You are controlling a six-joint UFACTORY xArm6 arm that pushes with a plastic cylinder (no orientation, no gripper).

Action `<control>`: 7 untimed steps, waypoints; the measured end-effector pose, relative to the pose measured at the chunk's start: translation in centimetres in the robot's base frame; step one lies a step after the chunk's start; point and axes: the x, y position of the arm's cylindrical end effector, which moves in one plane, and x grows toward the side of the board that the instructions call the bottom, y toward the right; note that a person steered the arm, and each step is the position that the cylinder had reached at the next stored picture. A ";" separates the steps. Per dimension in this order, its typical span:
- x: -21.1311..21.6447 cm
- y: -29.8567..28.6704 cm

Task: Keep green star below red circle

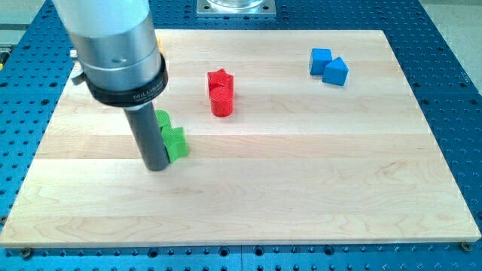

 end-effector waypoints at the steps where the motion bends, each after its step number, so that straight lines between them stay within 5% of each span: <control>1: -0.1 5.5; 3: 2.4 0.0; 5: -4.0 0.0; 7: -3.9 6.1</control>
